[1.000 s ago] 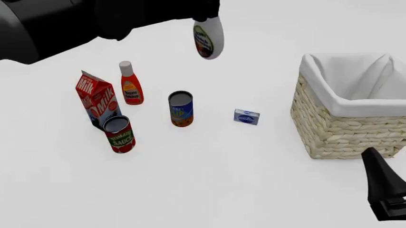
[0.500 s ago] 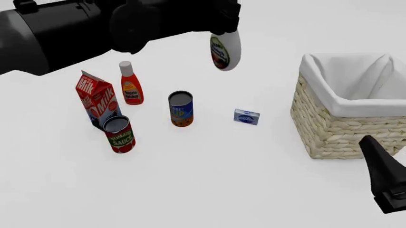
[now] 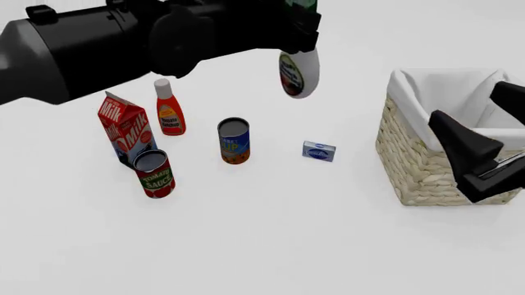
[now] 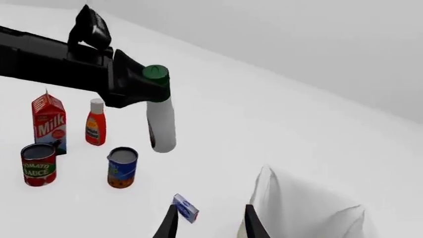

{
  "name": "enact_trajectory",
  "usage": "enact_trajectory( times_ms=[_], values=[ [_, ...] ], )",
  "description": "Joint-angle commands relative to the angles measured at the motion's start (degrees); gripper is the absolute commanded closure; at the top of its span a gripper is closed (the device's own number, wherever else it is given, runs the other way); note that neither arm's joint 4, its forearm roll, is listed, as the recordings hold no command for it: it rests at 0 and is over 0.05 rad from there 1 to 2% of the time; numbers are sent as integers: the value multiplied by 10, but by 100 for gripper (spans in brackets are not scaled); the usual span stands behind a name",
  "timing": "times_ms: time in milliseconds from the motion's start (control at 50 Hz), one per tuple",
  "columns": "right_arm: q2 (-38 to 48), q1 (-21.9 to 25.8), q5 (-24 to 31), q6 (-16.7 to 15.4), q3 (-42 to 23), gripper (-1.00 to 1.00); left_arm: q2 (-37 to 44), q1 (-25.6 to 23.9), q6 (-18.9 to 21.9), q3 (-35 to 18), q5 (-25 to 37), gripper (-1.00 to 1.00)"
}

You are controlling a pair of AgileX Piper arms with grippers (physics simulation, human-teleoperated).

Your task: Pick the salad dressing and place it in the basket.

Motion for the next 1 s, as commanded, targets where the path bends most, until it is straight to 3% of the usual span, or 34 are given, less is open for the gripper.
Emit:
enact_trajectory(
  times_ms=[20,40,180,380,1000],
  values=[
    [89,32,-31,-14,-55,-100,-6,-10,11,1,-3,100],
    [94,39,-40,-24,-58,-100,-7,-12,11,2,-3,100],
    [145,55,-73,-6,-85,-100,-11,-18,9,5,-2,100],
    [193,62,-136,-16,-85,-100,-15,-25,4,13,-2,100],
    [282,96,-209,2,-118,-100,-33,-49,-4,19,8,100]
  ],
)
